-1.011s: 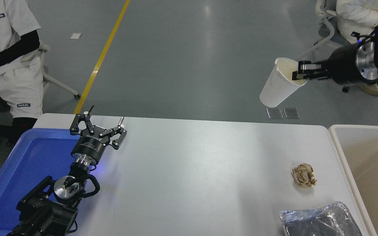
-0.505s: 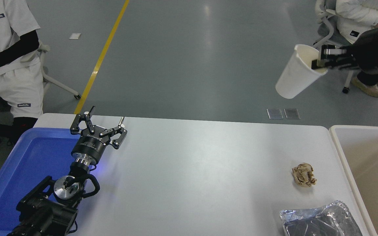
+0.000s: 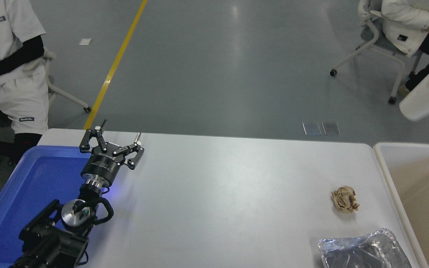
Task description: Pick up paper cup place in dustbin
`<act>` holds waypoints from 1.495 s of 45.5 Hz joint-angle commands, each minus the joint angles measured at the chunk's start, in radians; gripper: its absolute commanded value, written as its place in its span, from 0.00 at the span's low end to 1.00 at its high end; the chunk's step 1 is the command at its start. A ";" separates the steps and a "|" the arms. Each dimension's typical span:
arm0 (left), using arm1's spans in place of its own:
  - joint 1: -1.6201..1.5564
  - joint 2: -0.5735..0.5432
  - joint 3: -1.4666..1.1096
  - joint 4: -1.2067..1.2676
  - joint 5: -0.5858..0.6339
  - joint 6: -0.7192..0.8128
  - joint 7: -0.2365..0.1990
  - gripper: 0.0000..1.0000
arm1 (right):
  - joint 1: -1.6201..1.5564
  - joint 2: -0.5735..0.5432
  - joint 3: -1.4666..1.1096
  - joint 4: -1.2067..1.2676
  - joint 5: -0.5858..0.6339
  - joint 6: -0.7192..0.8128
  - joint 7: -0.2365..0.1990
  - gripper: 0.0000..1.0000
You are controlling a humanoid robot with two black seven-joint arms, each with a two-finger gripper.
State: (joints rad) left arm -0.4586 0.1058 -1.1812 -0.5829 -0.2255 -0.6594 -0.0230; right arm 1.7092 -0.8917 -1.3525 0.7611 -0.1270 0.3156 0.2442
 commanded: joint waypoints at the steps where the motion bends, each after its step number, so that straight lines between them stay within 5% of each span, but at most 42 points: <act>1: 0.000 0.000 0.000 0.000 0.000 0.000 0.000 0.99 | -0.301 -0.082 0.033 -0.213 0.187 -0.012 -0.033 0.00; 8: 0.000 0.000 0.000 0.000 0.000 0.000 0.000 0.99 | -0.459 -0.085 0.102 -0.259 0.273 -0.082 -0.048 0.00; 16: 0.000 0.000 0.000 0.000 0.000 0.000 0.000 0.99 | -0.673 -0.062 0.295 -0.276 0.354 -0.200 -0.132 0.00; 40: 0.000 0.000 0.000 0.000 0.000 0.000 0.000 0.99 | -1.082 0.290 0.773 -0.480 0.310 -0.371 -0.164 0.00; 61: 0.000 0.000 0.000 0.000 0.000 0.000 0.000 0.99 | -1.092 0.373 0.780 -0.585 0.302 -0.380 -0.166 0.00; 68: 0.000 0.000 0.000 0.000 0.000 0.000 0.000 0.99 | -1.097 0.370 0.780 -0.589 0.273 -0.383 -0.164 0.51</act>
State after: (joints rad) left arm -0.4586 0.1058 -1.1811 -0.5829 -0.2255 -0.6596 -0.0230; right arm 0.6234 -0.5370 -0.5808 0.2038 0.1732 -0.0623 0.0799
